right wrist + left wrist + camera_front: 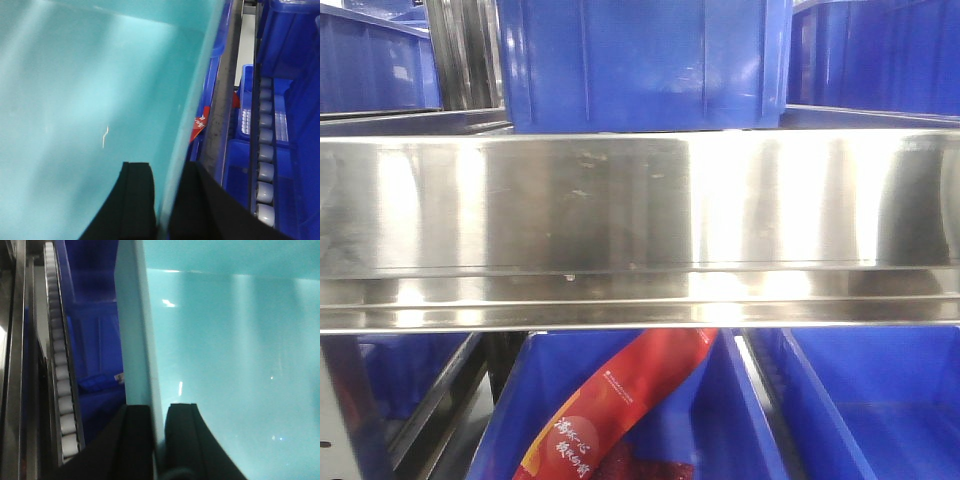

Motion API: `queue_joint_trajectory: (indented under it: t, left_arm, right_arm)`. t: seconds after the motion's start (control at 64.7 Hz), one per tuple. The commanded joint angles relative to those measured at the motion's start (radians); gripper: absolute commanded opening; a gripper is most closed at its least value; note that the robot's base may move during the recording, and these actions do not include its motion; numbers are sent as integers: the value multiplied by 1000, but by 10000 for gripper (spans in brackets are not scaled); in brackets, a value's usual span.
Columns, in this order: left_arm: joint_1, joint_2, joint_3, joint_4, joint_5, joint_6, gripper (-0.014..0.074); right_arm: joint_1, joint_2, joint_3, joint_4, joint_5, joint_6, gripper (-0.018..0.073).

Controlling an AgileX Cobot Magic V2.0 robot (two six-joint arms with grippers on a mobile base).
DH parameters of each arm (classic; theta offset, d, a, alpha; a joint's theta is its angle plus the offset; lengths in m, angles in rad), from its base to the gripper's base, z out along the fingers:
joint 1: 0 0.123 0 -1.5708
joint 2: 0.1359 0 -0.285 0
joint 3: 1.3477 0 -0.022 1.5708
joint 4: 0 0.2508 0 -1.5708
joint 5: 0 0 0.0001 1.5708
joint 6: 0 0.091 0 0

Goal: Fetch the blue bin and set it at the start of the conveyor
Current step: 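Hold the bin with both grippers and pull it back from the rack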

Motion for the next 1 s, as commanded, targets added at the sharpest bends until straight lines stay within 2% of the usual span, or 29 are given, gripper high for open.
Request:
queue_joint_trajectory:
  t: [0.0, 0.587, 0.989]
  left_arm:
    - [4, -13, -9, 66, -91, 13, -111]
    - [4, -11, -9, 66, -240, 13, -111]
    - [4, -11, -9, 66, -257, 13, -111]
  right_arm:
    - [-10, -14, -9, -62, -18, -27, -152]
    - [-10, -14, -9, -62, -22, -27, -152]
    - [-10, -14, -9, -62, -38, -27, -152]
